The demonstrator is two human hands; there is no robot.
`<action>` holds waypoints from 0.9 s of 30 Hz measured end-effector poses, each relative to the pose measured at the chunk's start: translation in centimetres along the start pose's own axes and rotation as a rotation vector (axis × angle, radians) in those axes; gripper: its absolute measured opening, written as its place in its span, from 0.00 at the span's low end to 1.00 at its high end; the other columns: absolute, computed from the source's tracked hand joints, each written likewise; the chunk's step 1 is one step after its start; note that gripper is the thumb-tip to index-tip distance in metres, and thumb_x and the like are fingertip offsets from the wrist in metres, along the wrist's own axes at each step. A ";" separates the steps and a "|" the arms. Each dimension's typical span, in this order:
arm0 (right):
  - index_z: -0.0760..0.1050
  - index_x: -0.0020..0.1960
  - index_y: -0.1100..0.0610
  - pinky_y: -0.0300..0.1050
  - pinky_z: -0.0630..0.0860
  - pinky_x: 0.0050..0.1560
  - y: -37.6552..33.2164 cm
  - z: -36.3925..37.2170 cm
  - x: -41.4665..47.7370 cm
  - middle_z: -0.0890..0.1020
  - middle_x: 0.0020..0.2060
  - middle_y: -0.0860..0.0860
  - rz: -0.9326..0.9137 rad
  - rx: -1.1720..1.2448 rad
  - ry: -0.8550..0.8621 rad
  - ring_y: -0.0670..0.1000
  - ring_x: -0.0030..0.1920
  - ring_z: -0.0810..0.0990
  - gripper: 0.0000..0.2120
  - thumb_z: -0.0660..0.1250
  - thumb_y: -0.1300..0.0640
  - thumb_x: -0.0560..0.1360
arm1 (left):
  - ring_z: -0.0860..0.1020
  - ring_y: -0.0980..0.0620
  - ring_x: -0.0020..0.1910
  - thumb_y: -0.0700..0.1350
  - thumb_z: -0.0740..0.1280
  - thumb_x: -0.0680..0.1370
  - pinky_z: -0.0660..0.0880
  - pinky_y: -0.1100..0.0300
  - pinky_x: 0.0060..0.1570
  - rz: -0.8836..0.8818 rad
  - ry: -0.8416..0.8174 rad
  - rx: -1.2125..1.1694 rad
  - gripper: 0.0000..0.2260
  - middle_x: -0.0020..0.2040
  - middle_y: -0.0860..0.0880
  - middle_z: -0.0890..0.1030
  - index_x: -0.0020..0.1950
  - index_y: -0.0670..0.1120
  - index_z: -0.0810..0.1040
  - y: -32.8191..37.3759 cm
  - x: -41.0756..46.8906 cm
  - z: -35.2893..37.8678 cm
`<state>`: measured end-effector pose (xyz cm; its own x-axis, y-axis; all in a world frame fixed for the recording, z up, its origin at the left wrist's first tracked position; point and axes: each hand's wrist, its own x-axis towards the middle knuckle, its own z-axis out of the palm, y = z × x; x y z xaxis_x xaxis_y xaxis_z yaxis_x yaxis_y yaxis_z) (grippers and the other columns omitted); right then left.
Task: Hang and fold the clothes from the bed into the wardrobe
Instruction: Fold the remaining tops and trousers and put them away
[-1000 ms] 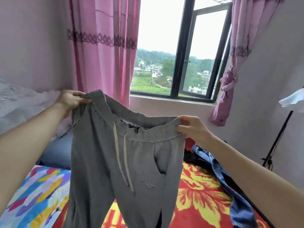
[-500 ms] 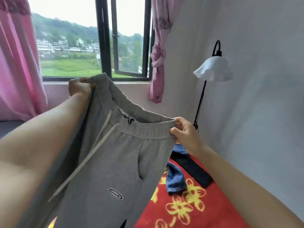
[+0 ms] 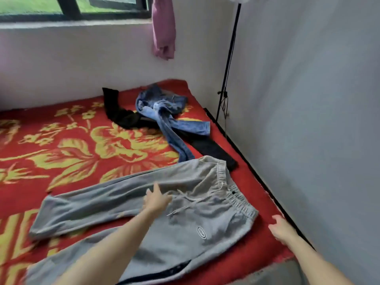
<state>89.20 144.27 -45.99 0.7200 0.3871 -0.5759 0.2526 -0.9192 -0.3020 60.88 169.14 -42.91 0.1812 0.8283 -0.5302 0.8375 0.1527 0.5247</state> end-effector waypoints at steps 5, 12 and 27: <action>0.65 0.69 0.60 0.36 0.64 0.61 -2.8 8.1 -2.6 0.70 0.69 0.56 -0.264 -0.304 -0.323 0.52 0.69 0.68 0.19 0.57 0.59 0.79 | 0.65 0.39 0.69 0.55 0.63 0.71 0.62 0.55 0.66 -0.375 -0.055 -0.050 0.37 0.69 0.36 0.67 0.76 0.43 0.54 -15.3 -3.7 4.1; 0.67 0.65 0.57 0.37 0.65 0.57 -8.3 19.5 -6.1 0.71 0.67 0.56 -0.436 -0.436 -0.512 0.52 0.66 0.70 0.15 0.54 0.61 0.78 | 0.69 0.38 0.66 0.45 0.67 0.75 0.67 0.53 0.63 -0.495 0.113 -0.186 0.27 0.66 0.35 0.71 0.71 0.39 0.64 -24.9 -7.1 1.3; 0.63 0.71 0.55 0.45 0.68 0.61 -15.9 38.7 -16.4 0.69 0.66 0.54 -0.617 -0.629 -0.441 0.54 0.67 0.68 0.22 0.57 0.58 0.77 | 0.69 0.37 0.65 0.43 0.65 0.76 0.66 0.50 0.63 -0.721 0.258 -0.346 0.24 0.66 0.37 0.71 0.71 0.42 0.65 -47.5 -5.3 -4.7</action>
<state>48.36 155.31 -61.09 0.0728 0.6864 -0.7236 0.8929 -0.3680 -0.2593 17.68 160.03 -61.86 -0.4964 0.5554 -0.6672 0.4899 0.8137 0.3129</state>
